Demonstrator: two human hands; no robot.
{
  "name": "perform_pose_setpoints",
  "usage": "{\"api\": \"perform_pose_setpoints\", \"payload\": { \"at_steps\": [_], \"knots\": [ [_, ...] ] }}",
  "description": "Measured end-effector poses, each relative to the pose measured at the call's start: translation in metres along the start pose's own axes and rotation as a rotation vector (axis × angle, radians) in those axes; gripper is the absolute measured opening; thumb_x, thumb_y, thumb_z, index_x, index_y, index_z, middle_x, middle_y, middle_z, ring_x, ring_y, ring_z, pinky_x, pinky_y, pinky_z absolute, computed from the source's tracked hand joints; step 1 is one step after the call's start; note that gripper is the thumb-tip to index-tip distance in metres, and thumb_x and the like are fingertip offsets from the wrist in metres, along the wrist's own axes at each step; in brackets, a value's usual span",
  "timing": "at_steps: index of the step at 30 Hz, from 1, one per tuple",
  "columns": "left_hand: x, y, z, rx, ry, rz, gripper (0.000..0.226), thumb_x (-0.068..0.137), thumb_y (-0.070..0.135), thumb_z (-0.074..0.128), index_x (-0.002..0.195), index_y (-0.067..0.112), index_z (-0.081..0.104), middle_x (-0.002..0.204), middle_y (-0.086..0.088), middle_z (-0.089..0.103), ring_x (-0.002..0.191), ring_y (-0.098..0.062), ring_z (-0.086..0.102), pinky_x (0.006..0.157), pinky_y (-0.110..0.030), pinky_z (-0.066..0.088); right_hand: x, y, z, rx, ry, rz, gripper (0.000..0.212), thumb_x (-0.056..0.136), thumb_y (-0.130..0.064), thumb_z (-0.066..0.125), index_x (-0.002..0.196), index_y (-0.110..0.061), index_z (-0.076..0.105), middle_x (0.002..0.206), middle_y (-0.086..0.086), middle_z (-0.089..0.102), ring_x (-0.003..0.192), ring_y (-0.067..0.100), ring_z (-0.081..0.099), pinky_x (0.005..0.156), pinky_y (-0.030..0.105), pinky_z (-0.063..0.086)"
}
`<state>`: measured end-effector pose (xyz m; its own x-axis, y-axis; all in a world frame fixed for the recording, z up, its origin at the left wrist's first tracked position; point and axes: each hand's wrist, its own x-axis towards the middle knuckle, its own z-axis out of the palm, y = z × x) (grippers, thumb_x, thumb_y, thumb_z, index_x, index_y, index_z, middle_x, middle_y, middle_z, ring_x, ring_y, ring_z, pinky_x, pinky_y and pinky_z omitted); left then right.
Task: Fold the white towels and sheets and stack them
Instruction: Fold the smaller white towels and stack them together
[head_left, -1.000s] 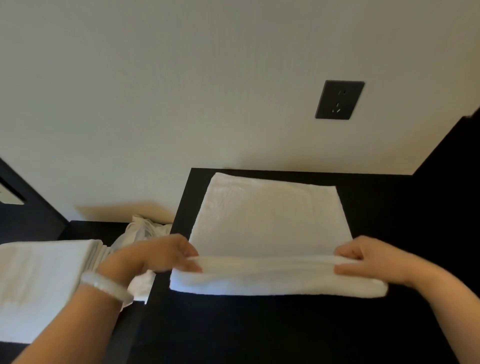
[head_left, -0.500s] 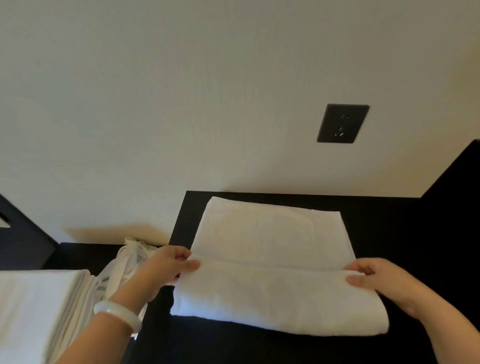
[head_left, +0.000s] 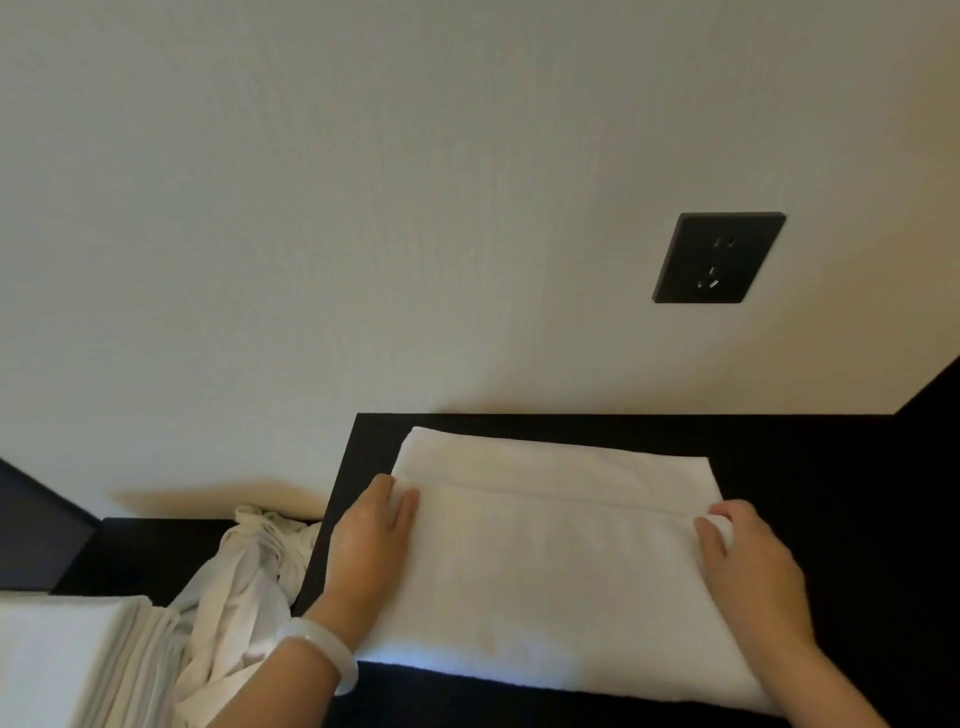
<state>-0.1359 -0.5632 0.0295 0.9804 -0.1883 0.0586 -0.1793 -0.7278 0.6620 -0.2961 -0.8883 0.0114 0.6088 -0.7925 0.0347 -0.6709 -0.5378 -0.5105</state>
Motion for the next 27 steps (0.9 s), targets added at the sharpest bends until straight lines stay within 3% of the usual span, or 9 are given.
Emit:
{"api": "perform_pose_setpoints", "payload": {
  "at_steps": [5,8,11,15,17,19,21,25,27],
  "knots": [
    [-0.042,-0.003,-0.007,-0.003,0.038,-0.024,0.018,0.099,0.039,0.048,0.084,0.030,0.044,0.069,0.007,0.056,0.062,-0.007,0.056,0.054,-0.018,0.036,-0.027,0.005,-0.007,0.001,0.025,-0.122,0.022,0.096,-0.040,0.046,0.115,-0.032,0.048,0.096,-0.014,0.050,0.073,-0.001,0.048,0.060,0.018,0.037],
    [-0.078,-0.015,-0.011,-0.007,0.038,-0.092,0.018,0.097,0.043,0.047,0.085,0.029,0.045,0.072,0.007,0.058,0.066,-0.008,0.057,0.060,-0.026,0.046,-0.047,0.013,-0.010,-0.064,-0.032,-0.062,0.030,0.093,-0.041,0.049,0.121,-0.030,0.050,0.110,-0.007,0.057,0.086,0.005,0.049,0.075,0.031,0.047],
    [-0.103,-0.020,-0.020,-0.043,-0.017,-0.185,0.015,0.097,0.044,0.049,0.088,0.032,0.047,0.076,0.006,0.061,0.071,-0.007,0.060,0.069,-0.030,0.051,-0.064,0.014,-0.024,0.009,-0.153,0.044,0.027,0.091,-0.035,0.060,0.117,-0.037,0.050,0.108,-0.009,0.054,0.090,0.007,0.047,0.084,0.038,0.047],
    [-0.110,-0.005,-0.046,-0.133,-0.004,-0.189,0.009,0.097,0.034,0.056,0.088,0.034,0.055,0.076,0.007,0.064,0.073,-0.002,0.060,0.063,-0.023,0.044,-0.063,0.004,-0.064,0.252,-0.316,0.101,0.023,0.089,-0.016,0.068,0.097,-0.036,0.059,0.095,-0.010,0.065,0.084,0.011,0.061,0.076,0.039,0.052],
    [-0.101,0.009,-0.061,-0.154,0.047,-0.134,0.011,0.095,0.032,0.057,0.084,0.035,0.056,0.082,0.020,0.064,0.075,0.006,0.057,0.058,-0.024,0.039,-0.058,-0.007,-0.087,0.415,-0.293,0.127,0.023,0.089,-0.015,0.067,0.095,-0.036,0.065,0.086,-0.007,0.071,0.080,0.019,0.069,0.067,0.041,0.056],
    [-0.083,0.019,-0.069,-0.147,0.107,-0.086,0.014,0.094,0.030,0.057,0.081,0.034,0.053,0.074,0.018,0.062,0.071,0.004,0.056,0.056,-0.023,0.035,-0.046,-0.018,-0.100,0.525,-0.240,0.079,0.021,0.090,-0.019,0.065,0.100,-0.038,0.066,0.086,-0.008,0.071,0.079,0.020,0.070,0.060,0.038,0.055],
    [-0.062,0.021,-0.065,-0.099,0.114,-0.096,0.013,0.096,0.028,0.056,0.085,0.026,0.051,0.065,0.009,0.056,0.065,-0.003,0.053,0.055,-0.019,0.030,-0.029,-0.028,-0.096,0.527,-0.204,0.005,0.020,0.092,-0.021,0.064,0.105,-0.036,0.065,0.093,-0.010,0.069,0.084,0.017,0.067,0.062,0.034,0.052],
    [-0.046,0.006,-0.037,0.005,-0.055,-0.179,0.013,0.101,0.026,0.050,0.096,0.014,0.051,0.077,0.003,0.056,0.078,-0.020,0.059,0.056,-0.023,0.030,-0.014,-0.030,-0.047,0.414,-0.282,-0.016,0.014,0.095,-0.014,0.062,0.101,-0.026,0.064,0.099,0.000,0.067,0.087,0.016,0.062,0.072,0.035,0.052],
    [-0.050,-0.001,-0.027,-0.004,-0.037,-0.197,0.017,0.102,0.033,0.045,0.097,0.017,0.050,0.077,0.005,0.056,0.074,-0.014,0.058,0.055,-0.018,0.032,-0.016,-0.023,-0.028,0.381,-0.259,0.014,0.015,0.095,-0.018,0.060,0.095,-0.033,0.061,0.095,-0.003,0.065,0.085,0.016,0.063,0.069,0.036,0.054]
  ]
}}
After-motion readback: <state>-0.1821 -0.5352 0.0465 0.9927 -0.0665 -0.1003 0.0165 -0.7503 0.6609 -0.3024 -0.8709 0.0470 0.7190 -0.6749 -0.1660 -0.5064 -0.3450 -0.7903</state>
